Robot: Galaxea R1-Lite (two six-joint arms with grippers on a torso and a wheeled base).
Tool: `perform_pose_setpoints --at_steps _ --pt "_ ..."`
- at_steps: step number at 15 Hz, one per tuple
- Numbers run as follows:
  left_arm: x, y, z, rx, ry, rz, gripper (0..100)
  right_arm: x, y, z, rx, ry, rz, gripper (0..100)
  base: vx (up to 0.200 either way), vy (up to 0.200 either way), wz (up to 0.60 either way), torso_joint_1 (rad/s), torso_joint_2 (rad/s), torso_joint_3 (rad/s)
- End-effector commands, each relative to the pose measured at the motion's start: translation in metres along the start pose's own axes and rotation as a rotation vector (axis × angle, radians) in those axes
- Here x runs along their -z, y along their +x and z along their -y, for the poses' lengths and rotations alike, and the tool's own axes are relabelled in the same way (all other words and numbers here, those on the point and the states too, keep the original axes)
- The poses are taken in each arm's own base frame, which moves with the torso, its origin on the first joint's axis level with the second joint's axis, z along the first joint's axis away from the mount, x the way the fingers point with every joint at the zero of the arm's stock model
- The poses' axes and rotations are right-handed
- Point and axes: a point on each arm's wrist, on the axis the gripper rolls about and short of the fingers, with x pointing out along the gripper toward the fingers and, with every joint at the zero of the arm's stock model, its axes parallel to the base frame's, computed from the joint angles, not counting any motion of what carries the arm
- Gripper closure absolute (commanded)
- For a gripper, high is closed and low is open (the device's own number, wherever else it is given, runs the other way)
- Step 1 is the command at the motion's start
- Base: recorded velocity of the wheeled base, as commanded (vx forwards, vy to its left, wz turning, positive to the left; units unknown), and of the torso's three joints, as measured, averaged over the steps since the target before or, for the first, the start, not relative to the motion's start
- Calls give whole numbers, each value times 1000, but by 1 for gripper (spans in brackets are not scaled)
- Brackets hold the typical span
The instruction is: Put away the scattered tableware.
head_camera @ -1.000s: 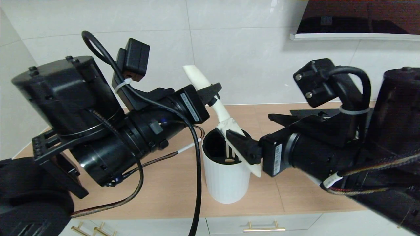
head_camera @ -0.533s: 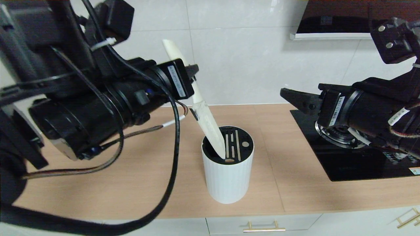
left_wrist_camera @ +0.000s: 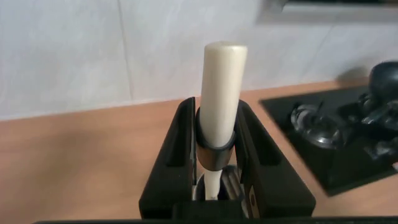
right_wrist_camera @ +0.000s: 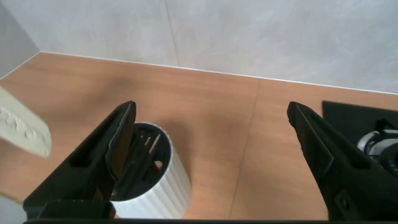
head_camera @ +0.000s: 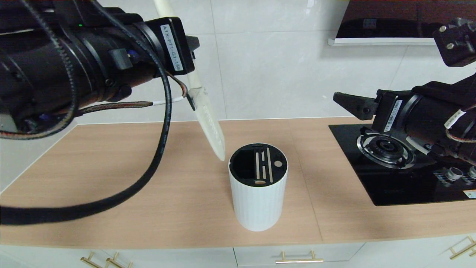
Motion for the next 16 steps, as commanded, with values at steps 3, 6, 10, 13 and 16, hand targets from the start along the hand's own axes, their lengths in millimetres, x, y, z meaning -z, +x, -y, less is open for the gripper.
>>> perform_pose_setpoints --at_steps 3,6,10,13,16 --pt "-5 19 19 14 -49 67 100 1 1 0 1 -2 -2 0 0 0 0 0 0 0" --pt "11 29 35 -44 -31 28 100 1 1 0 2 -3 -3 0 0 0 0 0 0 0" --pt "29 42 53 -144 32 -1 100 4 4 -1 2 -7 -15 0 0 0 0 0 0 0" --pt "35 46 54 -162 46 -10 100 7 7 -1 4 -10 -27 0 0 0 0 0 0 0" --pt "46 54 57 -191 60 -29 100 7 6 -1 4 -10 -25 0 0 0 0 0 0 0"
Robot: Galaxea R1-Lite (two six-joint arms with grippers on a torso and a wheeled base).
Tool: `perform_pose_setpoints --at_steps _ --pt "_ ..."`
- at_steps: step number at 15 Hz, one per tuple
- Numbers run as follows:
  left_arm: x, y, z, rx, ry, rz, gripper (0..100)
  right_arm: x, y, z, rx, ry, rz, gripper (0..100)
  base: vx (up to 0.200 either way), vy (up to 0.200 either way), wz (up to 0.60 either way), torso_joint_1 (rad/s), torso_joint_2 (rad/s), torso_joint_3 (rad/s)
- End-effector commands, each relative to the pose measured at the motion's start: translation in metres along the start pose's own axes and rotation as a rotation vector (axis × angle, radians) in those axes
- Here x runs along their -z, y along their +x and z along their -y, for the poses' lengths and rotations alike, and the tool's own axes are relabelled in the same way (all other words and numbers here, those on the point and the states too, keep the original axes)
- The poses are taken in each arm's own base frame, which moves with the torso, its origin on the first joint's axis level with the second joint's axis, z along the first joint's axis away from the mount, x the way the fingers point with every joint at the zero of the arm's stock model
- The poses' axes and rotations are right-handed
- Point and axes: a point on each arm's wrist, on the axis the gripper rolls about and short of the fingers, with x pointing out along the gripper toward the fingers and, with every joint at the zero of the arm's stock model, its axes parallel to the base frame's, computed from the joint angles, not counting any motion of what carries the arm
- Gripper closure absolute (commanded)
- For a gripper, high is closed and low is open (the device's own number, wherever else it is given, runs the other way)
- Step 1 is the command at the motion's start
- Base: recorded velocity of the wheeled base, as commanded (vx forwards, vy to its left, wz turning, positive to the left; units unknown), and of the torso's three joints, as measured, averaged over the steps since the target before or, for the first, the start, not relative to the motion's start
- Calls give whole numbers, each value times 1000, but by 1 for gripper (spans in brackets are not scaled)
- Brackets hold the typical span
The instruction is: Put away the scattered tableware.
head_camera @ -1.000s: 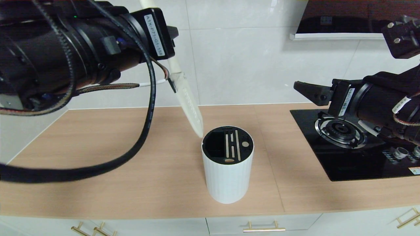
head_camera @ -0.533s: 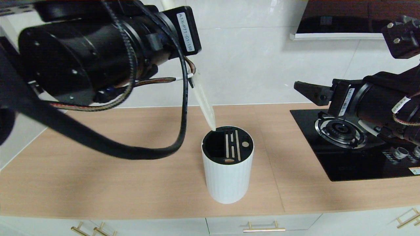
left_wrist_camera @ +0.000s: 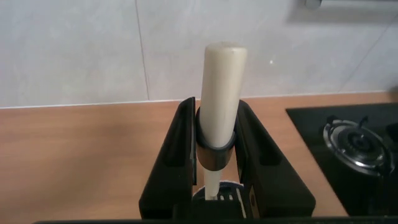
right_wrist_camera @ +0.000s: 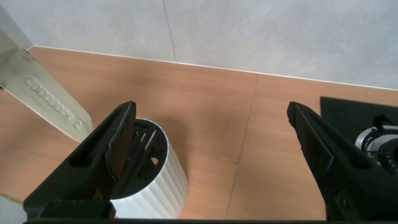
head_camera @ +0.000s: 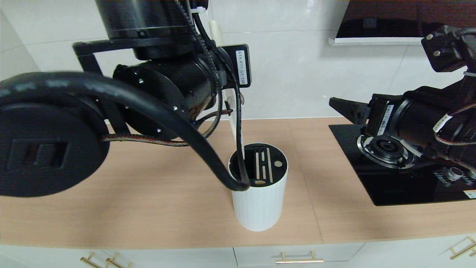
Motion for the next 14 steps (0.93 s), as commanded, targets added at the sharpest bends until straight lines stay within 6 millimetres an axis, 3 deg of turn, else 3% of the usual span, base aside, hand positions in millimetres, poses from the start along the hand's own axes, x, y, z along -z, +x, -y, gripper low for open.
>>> perform_pose_setpoints --at_steps 1,14 --pt "12 7 6 -3 18 -24 100 0 0 0 0 -6 0 0 0 0 0 0 0 0" --pt "32 17 13 -15 -3 -67 100 2 1 0 -1 -12 -5 0 0 0 0 0 0 0"
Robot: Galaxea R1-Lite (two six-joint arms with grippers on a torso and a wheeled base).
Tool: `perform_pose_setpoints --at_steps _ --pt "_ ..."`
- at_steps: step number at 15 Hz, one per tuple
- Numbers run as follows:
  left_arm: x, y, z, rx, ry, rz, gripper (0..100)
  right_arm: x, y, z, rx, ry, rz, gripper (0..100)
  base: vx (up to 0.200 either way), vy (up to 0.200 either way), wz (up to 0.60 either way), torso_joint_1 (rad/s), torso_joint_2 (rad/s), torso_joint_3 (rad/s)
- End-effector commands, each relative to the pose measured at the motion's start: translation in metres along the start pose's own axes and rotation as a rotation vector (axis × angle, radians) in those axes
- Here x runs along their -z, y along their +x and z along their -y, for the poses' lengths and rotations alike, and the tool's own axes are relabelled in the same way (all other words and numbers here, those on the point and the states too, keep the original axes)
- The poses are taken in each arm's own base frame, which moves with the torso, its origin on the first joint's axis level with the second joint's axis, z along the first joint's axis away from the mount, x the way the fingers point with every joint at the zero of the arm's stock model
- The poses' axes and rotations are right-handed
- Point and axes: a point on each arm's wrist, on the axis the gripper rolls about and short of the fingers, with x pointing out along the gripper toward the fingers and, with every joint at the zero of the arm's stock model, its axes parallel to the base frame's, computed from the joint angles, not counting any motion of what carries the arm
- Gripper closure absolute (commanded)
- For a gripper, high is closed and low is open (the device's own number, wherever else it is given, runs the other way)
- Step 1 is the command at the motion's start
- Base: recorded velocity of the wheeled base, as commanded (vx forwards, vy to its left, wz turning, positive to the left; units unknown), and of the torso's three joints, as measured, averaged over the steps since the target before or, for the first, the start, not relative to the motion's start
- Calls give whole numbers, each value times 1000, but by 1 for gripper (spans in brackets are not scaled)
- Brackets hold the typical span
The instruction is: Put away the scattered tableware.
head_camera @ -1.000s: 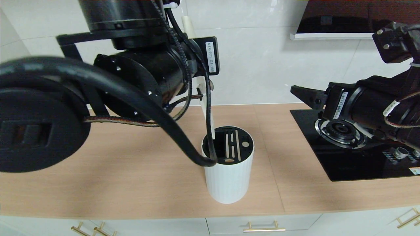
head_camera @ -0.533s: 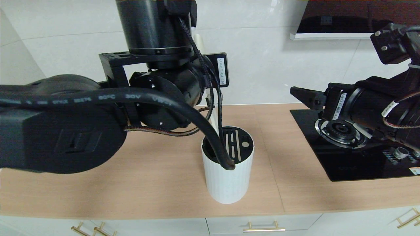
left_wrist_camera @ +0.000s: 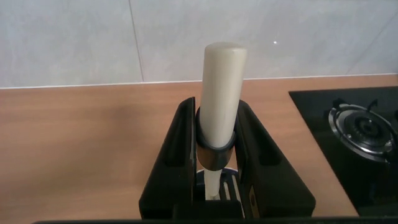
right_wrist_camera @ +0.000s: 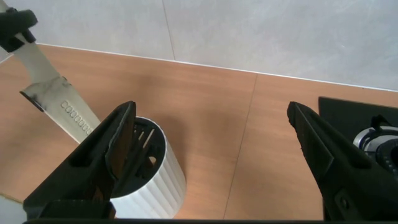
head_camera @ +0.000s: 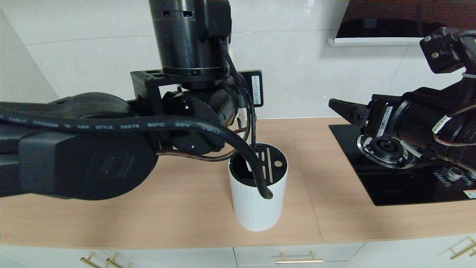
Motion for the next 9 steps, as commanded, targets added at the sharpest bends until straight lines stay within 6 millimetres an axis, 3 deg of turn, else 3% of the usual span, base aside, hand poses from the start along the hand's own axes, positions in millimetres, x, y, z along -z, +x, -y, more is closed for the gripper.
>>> perform_pose_setpoints --at_steps 1,7,9 --pt "6 4 2 -2 -6 -11 100 1 1 0 0 -1 -3 0 0 0 0 0 0 0" --pt "28 10 8 -5 -19 -60 100 1 1 0 0 -1 -3 0 0 0 0 0 0 0" --pt "44 13 8 -13 -19 -97 100 3 3 -1 0 -4 -11 0 0 0 0 0 0 0"
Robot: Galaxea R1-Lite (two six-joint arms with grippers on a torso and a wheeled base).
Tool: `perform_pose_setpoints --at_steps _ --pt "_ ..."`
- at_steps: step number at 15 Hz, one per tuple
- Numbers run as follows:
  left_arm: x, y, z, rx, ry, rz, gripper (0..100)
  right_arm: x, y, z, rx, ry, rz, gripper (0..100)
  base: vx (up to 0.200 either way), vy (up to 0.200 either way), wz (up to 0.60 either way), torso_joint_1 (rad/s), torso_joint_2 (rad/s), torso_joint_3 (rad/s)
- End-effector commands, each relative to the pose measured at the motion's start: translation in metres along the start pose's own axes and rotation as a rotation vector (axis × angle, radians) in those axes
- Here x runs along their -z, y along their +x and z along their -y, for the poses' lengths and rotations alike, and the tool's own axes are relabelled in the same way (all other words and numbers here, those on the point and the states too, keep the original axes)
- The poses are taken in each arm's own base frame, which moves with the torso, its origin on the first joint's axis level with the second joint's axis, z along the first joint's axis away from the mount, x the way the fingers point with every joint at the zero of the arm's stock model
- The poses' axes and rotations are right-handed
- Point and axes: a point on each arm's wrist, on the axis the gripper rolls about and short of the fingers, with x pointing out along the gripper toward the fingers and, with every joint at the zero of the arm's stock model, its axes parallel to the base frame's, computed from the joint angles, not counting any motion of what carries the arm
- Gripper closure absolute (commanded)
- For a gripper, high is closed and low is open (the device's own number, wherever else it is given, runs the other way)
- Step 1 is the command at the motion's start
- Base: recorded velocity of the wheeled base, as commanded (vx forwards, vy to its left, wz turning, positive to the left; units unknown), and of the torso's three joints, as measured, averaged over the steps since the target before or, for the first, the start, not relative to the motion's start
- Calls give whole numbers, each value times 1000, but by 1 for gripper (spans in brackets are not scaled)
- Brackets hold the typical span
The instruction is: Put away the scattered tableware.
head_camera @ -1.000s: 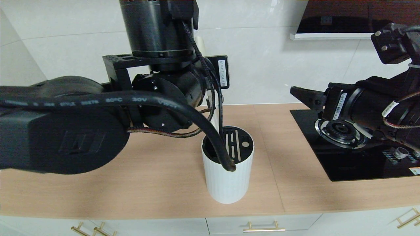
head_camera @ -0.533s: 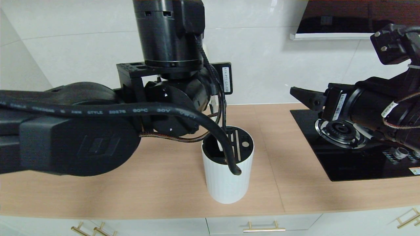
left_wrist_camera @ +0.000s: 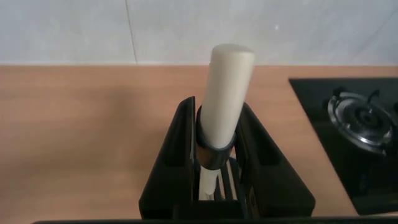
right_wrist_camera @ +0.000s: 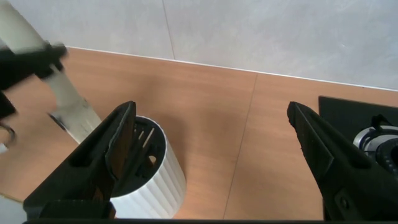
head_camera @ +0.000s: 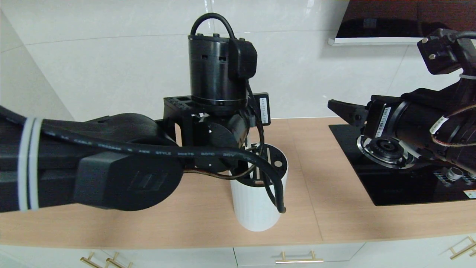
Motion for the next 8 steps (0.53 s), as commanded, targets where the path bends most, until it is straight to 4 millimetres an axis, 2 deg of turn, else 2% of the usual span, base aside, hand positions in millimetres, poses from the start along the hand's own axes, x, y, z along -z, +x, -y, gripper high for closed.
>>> perform_pose_setpoints --at_steps 1,8 --pt "15 4 2 -5 18 -34 100 1 2 -1 0 -2 -5 0 0 0 0 0 0 0" --pt "36 10 3 -17 15 -79 100 3 3 -1 0 -3 -10 0 0 0 0 0 0 0"
